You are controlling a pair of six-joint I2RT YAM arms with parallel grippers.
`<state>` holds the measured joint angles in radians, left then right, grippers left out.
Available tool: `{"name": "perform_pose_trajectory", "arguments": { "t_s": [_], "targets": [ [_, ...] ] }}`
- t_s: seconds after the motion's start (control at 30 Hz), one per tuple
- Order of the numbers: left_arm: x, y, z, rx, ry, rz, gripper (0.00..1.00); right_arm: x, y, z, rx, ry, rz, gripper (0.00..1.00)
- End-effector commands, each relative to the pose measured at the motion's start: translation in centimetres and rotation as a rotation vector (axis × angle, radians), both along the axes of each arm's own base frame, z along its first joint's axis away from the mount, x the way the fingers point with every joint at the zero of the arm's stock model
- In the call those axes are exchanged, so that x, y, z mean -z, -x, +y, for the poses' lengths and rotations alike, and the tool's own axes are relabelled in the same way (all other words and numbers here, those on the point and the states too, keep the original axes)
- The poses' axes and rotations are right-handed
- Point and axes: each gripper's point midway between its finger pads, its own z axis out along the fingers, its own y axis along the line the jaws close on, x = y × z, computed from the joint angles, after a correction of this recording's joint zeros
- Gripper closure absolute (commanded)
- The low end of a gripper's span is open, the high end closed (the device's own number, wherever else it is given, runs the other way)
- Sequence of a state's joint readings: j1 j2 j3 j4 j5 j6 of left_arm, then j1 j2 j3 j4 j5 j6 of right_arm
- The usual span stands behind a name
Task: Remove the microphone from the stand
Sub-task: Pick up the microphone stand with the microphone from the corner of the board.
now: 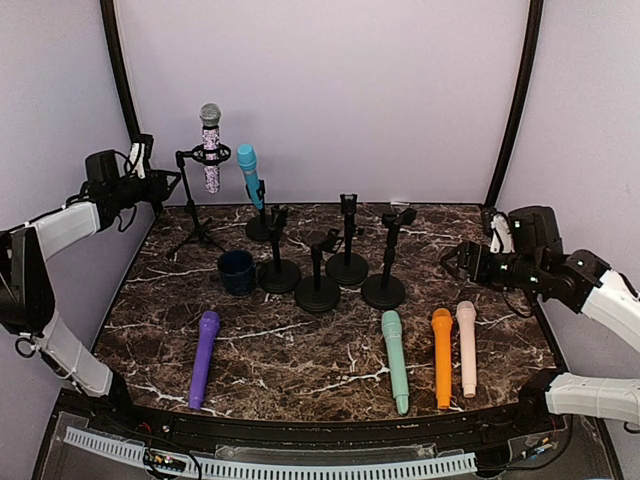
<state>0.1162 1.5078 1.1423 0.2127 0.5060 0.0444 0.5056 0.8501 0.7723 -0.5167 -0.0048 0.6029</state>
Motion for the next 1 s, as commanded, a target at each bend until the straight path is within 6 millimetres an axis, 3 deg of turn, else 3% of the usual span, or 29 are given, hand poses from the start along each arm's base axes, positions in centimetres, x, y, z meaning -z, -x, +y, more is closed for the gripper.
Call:
{"name": "perform_pose_trajectory", "arguments": {
  "t_s": [0.0,0.47,0.87,0.97],
  "targets": [
    [-1.9,-2.5,0.2,0.037,-0.054,-0.108,0.4,-2.9,-1.1,-0.2,0.027,-0.01,-0.081,0.17],
    [0.4,-7.7,-0.5,0.125,-0.066,-0.137,0.66,-4.8,-2.8,-0.2,0.049,0.041,-0.086,0.17],
    [0.8,-7.9,-1.3,0.141,-0.101,-0.188,0.97,-3.6,-3.2,-0.4,0.061,0.086,-0.055,0.17],
    [-0.8,-7.0,-1.4,0.118,-0.124,-0.247,1.0,-3.6,-3.3,-0.4,0.06,0.087,-0.056,0.17]
  ]
}}
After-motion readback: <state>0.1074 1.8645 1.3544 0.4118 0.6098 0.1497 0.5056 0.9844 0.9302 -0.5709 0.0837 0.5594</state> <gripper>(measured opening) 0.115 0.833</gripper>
